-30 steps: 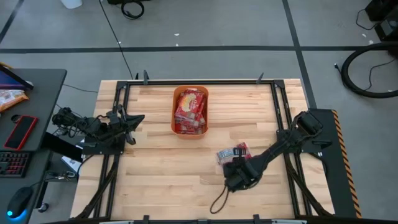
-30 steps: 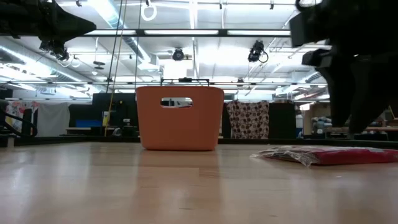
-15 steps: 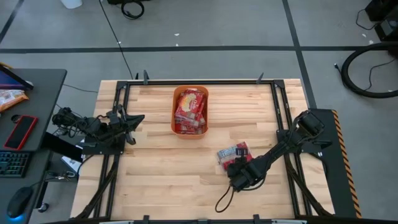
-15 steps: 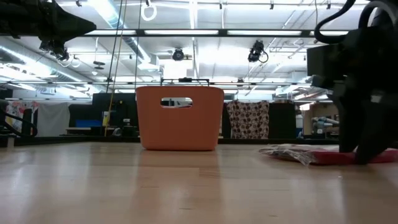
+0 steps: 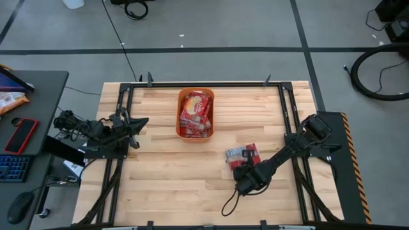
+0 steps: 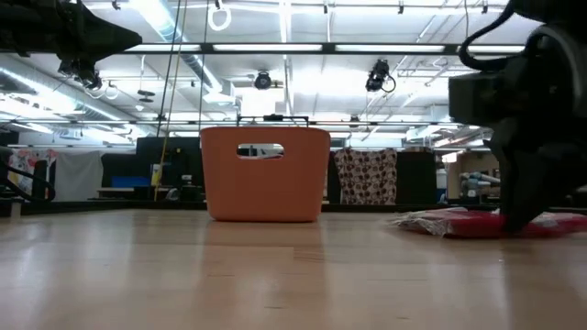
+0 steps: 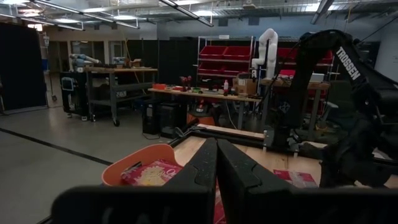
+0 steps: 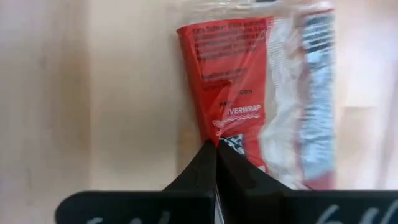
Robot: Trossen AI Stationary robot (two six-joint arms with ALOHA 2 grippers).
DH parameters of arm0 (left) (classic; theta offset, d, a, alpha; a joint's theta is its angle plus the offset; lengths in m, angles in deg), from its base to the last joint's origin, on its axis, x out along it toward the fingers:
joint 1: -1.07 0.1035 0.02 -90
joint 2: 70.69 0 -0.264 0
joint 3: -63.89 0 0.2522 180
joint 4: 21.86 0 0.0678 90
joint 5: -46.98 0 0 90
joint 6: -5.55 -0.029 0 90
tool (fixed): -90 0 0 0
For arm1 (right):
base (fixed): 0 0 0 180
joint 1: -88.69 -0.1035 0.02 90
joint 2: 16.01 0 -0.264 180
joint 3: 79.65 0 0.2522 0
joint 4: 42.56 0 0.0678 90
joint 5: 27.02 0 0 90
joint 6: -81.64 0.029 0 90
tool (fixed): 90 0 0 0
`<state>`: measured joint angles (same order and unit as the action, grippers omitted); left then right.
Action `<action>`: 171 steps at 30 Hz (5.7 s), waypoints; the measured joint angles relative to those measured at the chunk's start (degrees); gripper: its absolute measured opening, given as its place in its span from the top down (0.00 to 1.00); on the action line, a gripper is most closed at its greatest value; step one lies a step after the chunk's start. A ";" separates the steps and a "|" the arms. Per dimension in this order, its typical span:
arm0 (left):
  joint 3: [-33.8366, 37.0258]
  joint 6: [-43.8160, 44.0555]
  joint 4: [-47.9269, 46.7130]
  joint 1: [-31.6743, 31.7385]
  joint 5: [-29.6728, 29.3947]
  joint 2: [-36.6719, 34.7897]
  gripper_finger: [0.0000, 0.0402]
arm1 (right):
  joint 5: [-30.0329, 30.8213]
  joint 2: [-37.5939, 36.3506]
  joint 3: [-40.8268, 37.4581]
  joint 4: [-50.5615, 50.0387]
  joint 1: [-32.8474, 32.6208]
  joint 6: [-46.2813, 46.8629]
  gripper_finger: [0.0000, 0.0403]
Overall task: Sort popcorn bags into baskets
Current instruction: Put the popcorn bag into the orange bin, then return to Home Position
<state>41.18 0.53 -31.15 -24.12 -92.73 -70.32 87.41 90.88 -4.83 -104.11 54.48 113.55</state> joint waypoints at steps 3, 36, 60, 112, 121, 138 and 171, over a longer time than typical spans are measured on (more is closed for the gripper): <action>0.00 0.00 0.00 0.00 0.00 0.01 0.97 | 2.86 0.02 2.68 -4.72 0.52 0.36 0.98; 0.00 1.40 0.00 0.00 0.00 -0.02 0.97 | 29.59 -0.18 23.44 -30.64 13.21 2.88 1.00; 0.00 1.40 -0.01 0.00 0.00 0.00 0.97 | 33.93 -0.29 32.72 5.50 30.77 -51.11 1.00; -0.02 1.71 0.00 0.00 0.00 0.00 0.97 | 17.86 -3.40 17.77 9.50 33.51 -31.99 0.74; -0.04 12.21 0.90 0.00 0.49 -0.02 0.97 | 19.02 -8.37 13.87 -0.16 26.53 -17.72 0.74; -0.04 11.87 1.25 -0.01 1.93 -0.02 0.97 | 14.96 -38.95 -20.41 18.79 21.68 1.23 0.74; -0.02 11.74 0.31 -0.01 1.95 -0.02 0.97 | 17.35 -88.78 -56.80 47.18 20.71 7.12 0.74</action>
<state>41.15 12.27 -30.85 -24.13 -90.79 -70.33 104.75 2.10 -61.63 -56.92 75.19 120.67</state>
